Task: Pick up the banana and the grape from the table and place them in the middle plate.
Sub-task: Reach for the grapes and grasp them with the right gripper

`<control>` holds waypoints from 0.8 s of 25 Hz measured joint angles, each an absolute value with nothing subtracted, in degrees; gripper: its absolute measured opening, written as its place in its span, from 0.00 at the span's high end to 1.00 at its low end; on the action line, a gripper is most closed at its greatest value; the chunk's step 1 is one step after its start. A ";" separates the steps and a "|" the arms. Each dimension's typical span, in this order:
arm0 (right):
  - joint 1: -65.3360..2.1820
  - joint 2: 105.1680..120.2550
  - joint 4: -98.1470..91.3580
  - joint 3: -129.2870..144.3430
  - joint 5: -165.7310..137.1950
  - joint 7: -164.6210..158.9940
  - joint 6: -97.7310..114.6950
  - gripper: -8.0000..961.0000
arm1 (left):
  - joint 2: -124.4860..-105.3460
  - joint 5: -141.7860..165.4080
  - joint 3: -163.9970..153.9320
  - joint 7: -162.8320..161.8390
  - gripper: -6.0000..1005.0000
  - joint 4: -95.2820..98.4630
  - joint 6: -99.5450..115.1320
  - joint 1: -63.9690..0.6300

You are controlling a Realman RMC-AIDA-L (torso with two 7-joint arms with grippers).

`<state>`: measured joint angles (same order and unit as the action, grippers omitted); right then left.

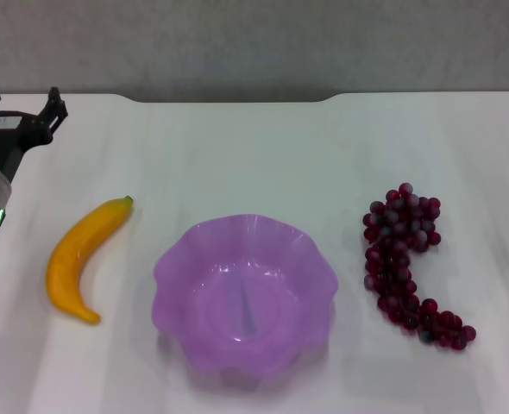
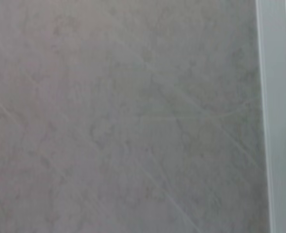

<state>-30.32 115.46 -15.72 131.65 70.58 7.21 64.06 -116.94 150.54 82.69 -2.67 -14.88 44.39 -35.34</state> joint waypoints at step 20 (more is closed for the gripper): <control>-29.31 115.32 -15.23 131.81 70.24 4.61 61.55 0.11 | -116.02 151.14 80.54 -1.32 0.10 -25.80 33.82 -32.27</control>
<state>-29.31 115.32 -15.23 131.81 70.23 4.61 61.55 -116.02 151.14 80.54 -1.32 -25.80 33.82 -32.27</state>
